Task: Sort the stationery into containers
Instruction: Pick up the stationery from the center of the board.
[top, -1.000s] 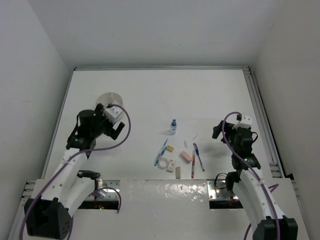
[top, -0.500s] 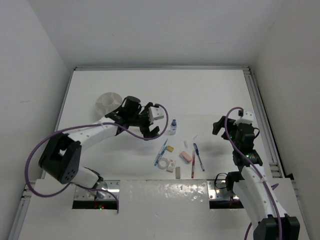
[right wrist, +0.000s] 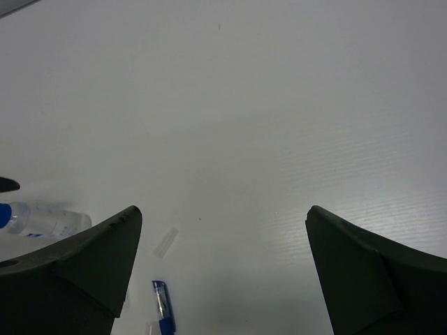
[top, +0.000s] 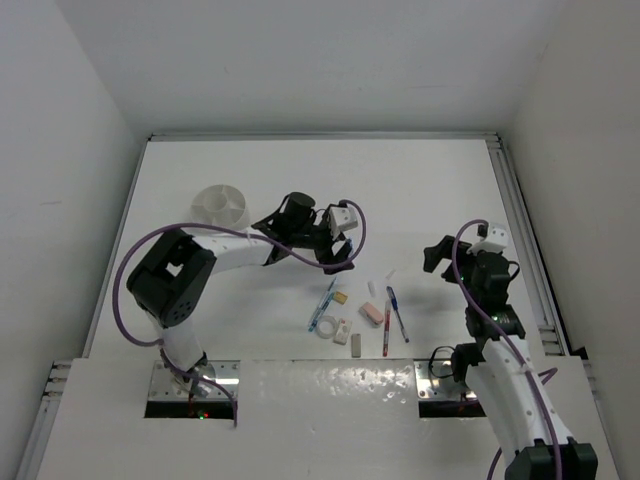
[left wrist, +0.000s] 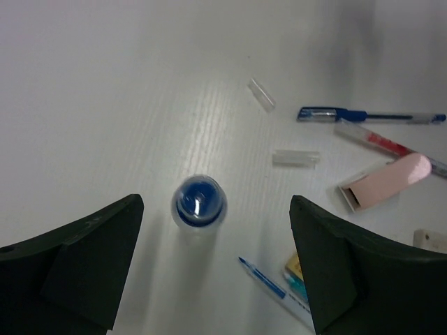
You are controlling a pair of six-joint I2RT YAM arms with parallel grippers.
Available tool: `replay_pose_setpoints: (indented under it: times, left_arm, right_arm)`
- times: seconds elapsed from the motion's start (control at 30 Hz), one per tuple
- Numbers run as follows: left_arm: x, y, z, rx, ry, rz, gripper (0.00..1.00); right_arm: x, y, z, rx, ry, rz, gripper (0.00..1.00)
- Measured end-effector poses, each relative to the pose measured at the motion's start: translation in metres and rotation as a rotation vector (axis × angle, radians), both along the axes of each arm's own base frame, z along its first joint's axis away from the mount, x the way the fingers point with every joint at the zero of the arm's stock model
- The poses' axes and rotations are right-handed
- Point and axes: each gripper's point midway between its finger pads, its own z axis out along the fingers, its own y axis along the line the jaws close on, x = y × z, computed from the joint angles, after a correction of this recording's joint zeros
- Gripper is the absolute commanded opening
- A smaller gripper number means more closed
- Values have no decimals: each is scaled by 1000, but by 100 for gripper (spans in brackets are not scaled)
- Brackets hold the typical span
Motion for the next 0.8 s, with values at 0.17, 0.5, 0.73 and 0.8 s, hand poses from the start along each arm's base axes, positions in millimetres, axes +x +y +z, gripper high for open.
replay_pose_setpoints:
  times: [0.17,0.5,0.73,0.8]
  left_arm:
    - [18,-13,2,-20,-6,30,55]
    - [16,-16,-3,-2,2,-18,66]
    - [10,-10,-10,34,-20,-69,49]
    - [14,-9,-9,33,-30,-57,44]
  right_arm:
    - [-3,0,-7,-2,15,0,99]
    - [-3,-7,-11,-41,29,-19,99]
    - [-4,-10,-23,-55,76,-27,99]
    - [-4,-10,-24,-56,83,-29,99]
